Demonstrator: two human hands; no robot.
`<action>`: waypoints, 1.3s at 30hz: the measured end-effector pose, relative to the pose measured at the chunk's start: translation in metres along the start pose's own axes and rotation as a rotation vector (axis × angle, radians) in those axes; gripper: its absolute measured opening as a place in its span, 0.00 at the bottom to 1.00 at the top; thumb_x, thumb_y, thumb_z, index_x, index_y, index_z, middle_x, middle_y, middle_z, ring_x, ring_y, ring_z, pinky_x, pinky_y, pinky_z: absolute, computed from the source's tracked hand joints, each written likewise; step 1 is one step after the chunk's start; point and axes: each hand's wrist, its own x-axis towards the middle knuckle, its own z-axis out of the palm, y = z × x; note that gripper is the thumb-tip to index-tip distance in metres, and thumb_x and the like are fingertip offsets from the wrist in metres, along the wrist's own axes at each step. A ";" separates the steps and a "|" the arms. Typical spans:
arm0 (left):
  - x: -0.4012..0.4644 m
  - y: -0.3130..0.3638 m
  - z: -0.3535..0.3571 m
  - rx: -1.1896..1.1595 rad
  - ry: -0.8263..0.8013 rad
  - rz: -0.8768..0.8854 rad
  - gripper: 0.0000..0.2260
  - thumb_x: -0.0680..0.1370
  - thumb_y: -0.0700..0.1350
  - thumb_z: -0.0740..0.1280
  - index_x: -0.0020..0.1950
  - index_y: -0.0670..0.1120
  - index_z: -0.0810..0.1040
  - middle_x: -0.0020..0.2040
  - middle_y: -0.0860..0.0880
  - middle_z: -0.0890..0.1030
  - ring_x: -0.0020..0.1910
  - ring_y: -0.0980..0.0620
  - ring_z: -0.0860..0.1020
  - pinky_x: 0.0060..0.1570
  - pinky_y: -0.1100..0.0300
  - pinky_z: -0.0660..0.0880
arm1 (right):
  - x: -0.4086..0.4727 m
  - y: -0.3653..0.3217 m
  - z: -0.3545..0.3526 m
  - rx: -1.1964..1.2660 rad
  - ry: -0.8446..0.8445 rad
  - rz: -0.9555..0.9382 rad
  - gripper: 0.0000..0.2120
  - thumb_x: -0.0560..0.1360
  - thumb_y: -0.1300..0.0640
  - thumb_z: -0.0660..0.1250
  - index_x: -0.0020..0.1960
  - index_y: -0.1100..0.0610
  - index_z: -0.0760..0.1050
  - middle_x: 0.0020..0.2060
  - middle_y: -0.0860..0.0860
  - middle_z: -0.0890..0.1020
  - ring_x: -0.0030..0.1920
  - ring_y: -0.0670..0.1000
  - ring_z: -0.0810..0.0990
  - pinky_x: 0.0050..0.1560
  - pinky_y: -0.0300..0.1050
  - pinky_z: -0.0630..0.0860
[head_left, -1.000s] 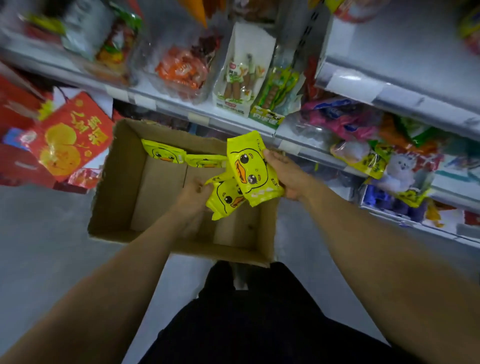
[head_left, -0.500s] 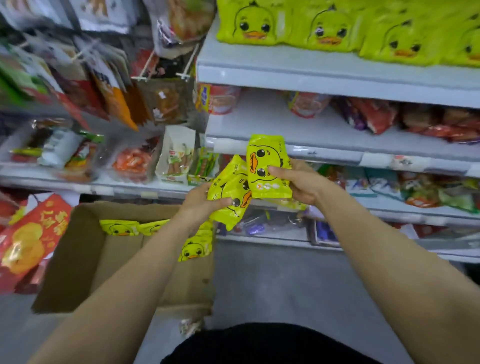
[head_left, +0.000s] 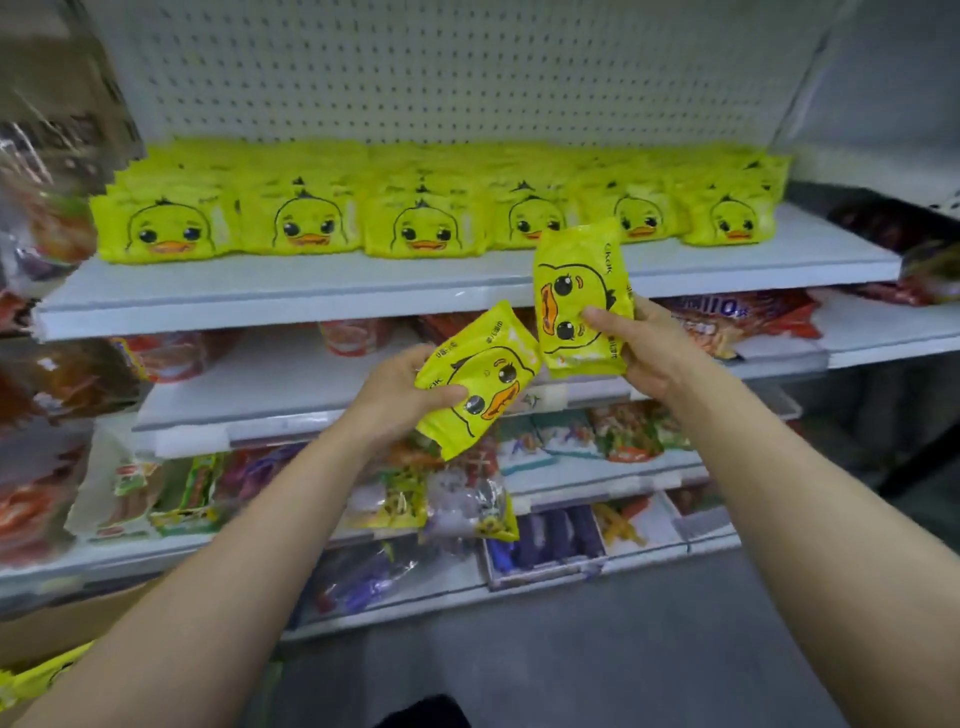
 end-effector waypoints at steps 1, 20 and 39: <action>0.012 0.012 0.012 0.009 -0.021 0.023 0.14 0.70 0.41 0.77 0.51 0.52 0.78 0.45 0.52 0.84 0.42 0.54 0.82 0.43 0.60 0.78 | 0.006 -0.008 -0.017 0.007 0.015 -0.024 0.21 0.65 0.60 0.75 0.58 0.58 0.79 0.52 0.58 0.85 0.53 0.58 0.84 0.51 0.57 0.82; 0.294 0.194 0.240 0.195 -0.399 0.204 0.32 0.69 0.45 0.78 0.71 0.49 0.70 0.73 0.48 0.68 0.73 0.51 0.65 0.62 0.60 0.65 | 0.178 -0.176 -0.331 -0.577 0.319 -0.188 0.19 0.66 0.60 0.80 0.54 0.62 0.80 0.45 0.54 0.86 0.43 0.51 0.86 0.46 0.46 0.80; 0.366 0.229 0.350 0.212 -0.198 0.107 0.23 0.60 0.57 0.81 0.49 0.54 0.79 0.56 0.51 0.81 0.58 0.52 0.77 0.60 0.52 0.73 | 0.386 -0.204 -0.442 -1.171 -0.162 -0.212 0.28 0.62 0.48 0.82 0.59 0.53 0.80 0.56 0.47 0.83 0.58 0.48 0.80 0.65 0.48 0.74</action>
